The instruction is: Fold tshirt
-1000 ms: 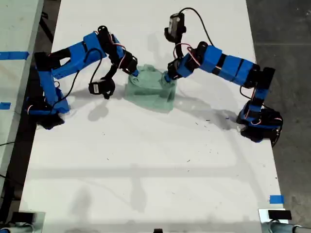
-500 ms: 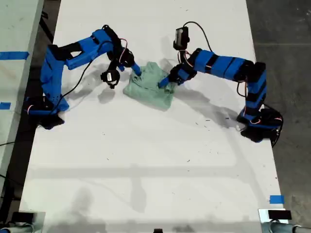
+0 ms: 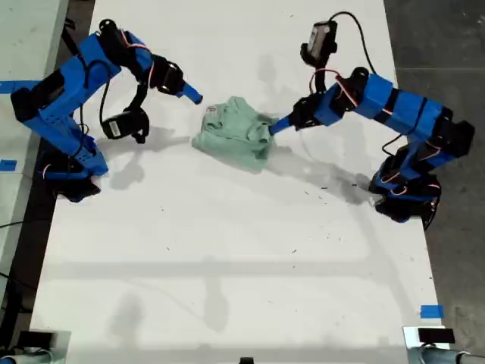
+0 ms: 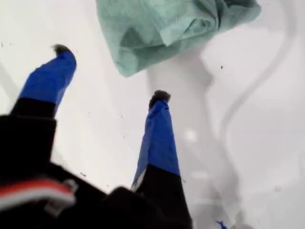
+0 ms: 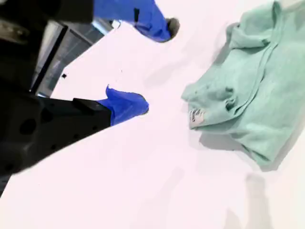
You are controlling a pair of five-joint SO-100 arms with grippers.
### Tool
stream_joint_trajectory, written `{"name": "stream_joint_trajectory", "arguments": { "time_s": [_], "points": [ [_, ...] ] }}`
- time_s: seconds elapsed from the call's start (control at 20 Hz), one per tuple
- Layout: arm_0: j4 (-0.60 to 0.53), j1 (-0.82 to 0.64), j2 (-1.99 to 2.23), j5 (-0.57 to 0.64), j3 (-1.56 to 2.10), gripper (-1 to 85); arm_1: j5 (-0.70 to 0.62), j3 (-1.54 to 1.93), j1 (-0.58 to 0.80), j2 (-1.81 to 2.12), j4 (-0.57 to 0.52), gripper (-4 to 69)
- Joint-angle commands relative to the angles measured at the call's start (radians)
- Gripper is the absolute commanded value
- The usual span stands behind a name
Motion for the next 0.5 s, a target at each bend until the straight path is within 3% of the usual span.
{"name": "stream_joint_trajectory", "arguments": {
  "time_s": [0.0,0.3,0.45],
  "points": [
    [-0.133,0.081,0.439,-0.127,0.436,0.1,0.107,0.193,-0.069,0.331,0.008,18.4],
    [-0.238,0.232,0.873,-0.462,1.046,0.1,0.422,0.618,-0.249,0.877,-0.048,-1.9],
    [-0.247,0.268,1.066,-0.546,1.236,0.1,0.592,0.799,-0.336,0.989,-0.103,-1.9]
  ]
}}
